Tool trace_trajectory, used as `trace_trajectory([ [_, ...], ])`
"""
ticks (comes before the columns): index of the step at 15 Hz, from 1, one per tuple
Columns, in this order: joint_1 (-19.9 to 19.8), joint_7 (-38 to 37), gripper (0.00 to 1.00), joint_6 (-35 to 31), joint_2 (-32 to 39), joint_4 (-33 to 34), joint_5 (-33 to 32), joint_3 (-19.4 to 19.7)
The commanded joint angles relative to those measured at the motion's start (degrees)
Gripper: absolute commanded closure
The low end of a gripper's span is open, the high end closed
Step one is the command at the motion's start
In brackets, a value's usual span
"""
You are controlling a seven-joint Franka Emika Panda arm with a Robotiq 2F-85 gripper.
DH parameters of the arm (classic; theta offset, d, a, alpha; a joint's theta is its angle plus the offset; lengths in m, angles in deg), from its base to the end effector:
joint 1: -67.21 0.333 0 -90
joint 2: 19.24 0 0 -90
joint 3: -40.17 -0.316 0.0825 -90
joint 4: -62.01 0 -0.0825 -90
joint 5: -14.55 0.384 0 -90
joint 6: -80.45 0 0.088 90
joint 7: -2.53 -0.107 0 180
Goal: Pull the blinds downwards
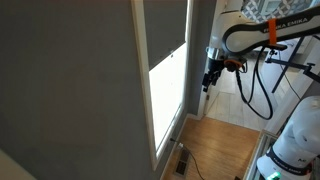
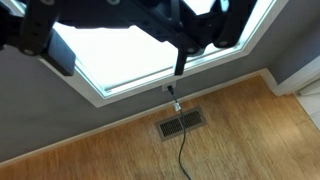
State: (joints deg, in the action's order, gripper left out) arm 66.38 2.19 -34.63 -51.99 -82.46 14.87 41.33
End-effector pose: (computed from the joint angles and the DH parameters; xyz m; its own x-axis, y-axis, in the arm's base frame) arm 0.3796 -0.0132 0.4762 0.9975 -0.0404 0.0584 -0.0395 -0.9991 -0.0165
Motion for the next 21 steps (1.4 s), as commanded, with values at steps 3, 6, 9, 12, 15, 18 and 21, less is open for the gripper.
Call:
trace_trajectory([
  [3, -1.54, 7.06, 0.00, -6.86, 5.51, 1.67, -4.91, 2.45],
  [6, -1.78, 14.56, 0.00, -12.29, 8.55, 2.63, -5.96, 5.67],
  [9, -1.92, 21.76, 0.00, -17.99, 13.41, 4.65, -5.26, 9.41],
  [12, -1.29, 28.12, 0.00, -20.67, 18.06, 7.30, -1.95, 12.58],
  [15, -0.62, 34.29, 0.00, -23.35, 23.27, 10.48, 4.19, 14.58],
  [18, -1.30, 40.48, 0.00, -24.65, 28.81, 14.45, 10.99, 14.78],
  [21, -2.81, 47.07, 0.00, -25.13, 34.54, 19.10, 18.66, 13.77],
])
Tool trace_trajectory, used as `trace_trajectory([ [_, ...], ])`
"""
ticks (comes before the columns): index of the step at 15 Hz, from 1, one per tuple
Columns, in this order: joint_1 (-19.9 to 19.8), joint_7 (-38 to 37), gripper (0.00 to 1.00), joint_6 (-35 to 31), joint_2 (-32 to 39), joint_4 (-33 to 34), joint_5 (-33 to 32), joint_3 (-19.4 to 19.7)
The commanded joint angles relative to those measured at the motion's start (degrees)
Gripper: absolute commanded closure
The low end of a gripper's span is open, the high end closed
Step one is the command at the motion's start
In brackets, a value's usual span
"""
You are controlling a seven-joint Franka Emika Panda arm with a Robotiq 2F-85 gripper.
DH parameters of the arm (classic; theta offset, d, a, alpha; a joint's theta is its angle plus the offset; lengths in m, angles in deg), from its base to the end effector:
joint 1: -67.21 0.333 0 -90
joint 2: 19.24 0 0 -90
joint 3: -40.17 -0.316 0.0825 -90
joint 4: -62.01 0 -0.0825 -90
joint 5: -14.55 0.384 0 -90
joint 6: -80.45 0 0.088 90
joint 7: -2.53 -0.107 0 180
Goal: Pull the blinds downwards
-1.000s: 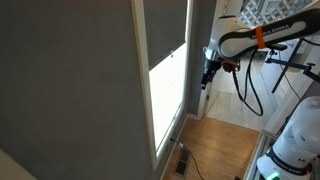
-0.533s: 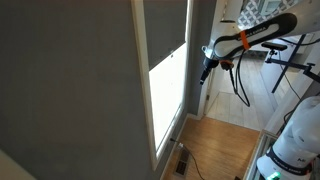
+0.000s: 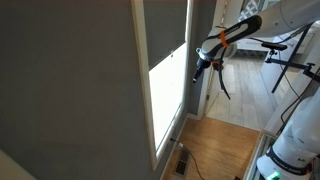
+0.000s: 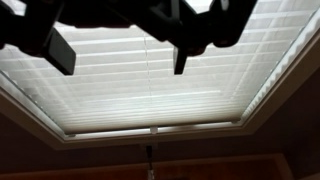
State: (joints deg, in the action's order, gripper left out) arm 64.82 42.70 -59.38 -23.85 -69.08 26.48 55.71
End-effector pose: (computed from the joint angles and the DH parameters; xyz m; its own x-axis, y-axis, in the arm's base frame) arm 0.4995 -0.1624 0.4073 0.9315 0.2295 0.2821 0.2411 -0.9705 -0.0065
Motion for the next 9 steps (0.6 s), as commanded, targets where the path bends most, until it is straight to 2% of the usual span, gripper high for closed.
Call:
trace_trajectory([
  [1, -2.06, 8.35, 0.00, 0.15, 8.08, 7.17, 8.31, -1.23],
  [3, -3.76, 13.19, 0.00, 1.23, 11.73, 10.66, 12.08, -2.72],
  [4, -4.02, 8.30, 0.00, -0.14, 7.40, 6.00, 7.82, -3.44],
  [9, -5.40, 10.91, 0.00, -0.14, 11.55, 9.65, 9.73, -4.75],
])
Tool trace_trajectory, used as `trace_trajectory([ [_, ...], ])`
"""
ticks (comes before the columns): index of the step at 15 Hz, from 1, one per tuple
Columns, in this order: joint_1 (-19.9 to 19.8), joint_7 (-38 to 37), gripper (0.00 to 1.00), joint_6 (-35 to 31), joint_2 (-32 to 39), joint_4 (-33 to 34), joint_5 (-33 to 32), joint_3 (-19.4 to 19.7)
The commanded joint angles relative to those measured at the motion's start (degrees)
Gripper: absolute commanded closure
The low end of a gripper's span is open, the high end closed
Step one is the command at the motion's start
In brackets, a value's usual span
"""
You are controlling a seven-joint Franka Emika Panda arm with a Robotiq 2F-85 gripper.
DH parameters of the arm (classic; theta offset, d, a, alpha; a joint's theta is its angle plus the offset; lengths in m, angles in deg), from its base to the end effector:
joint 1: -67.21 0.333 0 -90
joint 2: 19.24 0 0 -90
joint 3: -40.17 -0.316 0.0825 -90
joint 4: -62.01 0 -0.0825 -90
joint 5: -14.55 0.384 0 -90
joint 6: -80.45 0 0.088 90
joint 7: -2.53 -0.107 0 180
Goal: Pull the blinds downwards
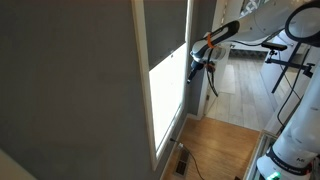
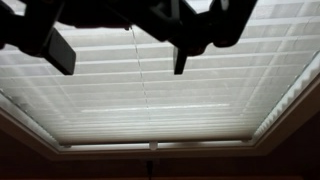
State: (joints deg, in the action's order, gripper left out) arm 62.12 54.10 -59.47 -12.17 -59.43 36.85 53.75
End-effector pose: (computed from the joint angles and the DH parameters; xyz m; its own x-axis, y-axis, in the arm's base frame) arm 0.5504 -0.1830 0.3765 0.9073 0.2792 0.3145 0.3064 -0.9511 -0.0394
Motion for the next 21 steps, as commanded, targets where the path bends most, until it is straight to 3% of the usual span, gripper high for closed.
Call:
trace_trajectory([
  [1, -2.71, -0.49, 0.00, 0.04, -0.13, 0.13, -0.63, -2.81],
  [7, -2.80, -2.08, 0.00, -2.15, 0.97, 0.78, -0.01, -3.04],
  [9, -4.00, 0.76, 0.00, -1.17, 1.90, 1.90, 2.26, -4.53],
  [14, -5.37, 2.93, 0.00, -6.84, 5.41, 3.24, 2.10, -7.50],
  [21, -8.59, 5.58, 0.00, -11.65, 11.59, 8.19, 7.18, -14.05],
])
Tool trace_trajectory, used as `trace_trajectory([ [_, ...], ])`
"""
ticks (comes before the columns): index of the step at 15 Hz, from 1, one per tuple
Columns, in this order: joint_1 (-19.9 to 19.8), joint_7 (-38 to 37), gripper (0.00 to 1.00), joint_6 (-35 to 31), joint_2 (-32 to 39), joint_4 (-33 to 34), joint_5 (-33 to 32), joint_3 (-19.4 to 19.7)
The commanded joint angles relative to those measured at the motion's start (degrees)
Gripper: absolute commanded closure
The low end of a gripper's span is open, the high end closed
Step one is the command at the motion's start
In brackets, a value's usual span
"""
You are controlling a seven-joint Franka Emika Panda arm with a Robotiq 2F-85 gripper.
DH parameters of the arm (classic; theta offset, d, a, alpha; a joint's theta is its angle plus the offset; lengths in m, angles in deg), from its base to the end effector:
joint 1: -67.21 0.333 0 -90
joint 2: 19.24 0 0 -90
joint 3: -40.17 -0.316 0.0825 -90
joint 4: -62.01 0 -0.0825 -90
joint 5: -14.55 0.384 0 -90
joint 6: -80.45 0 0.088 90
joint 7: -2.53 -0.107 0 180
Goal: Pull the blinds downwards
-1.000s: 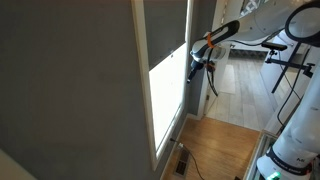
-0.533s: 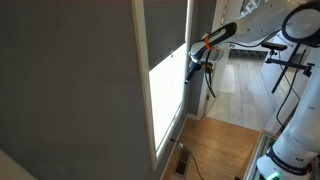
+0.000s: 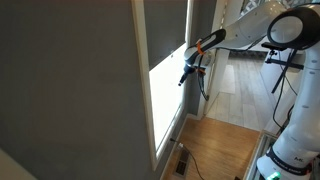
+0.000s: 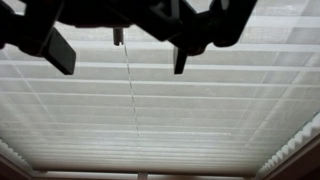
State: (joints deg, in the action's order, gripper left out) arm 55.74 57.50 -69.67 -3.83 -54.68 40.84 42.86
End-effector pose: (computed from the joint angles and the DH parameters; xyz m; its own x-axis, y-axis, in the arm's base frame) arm 0.5979 -0.1601 0.3435 0.8578 0.3199 0.4022 0.3408 -0.9399 0.0207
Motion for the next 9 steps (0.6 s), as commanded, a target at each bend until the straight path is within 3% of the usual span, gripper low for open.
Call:
trace_trajectory([
  [1, -2.66, 2.25, 0.00, -1.67, 4.05, 4.25, 3.90, -4.13],
  [3, -3.48, 2.18, 0.16, -2.40, 5.30, 5.49, 4.59, -5.78],
  [4, -3.80, 1.81, 0.31, -2.21, 5.85, 6.20, 4.79, -6.40],
  [9, -5.71, 2.72, 0.67, -4.12, 8.03, 8.50, 5.82, -9.51],
])
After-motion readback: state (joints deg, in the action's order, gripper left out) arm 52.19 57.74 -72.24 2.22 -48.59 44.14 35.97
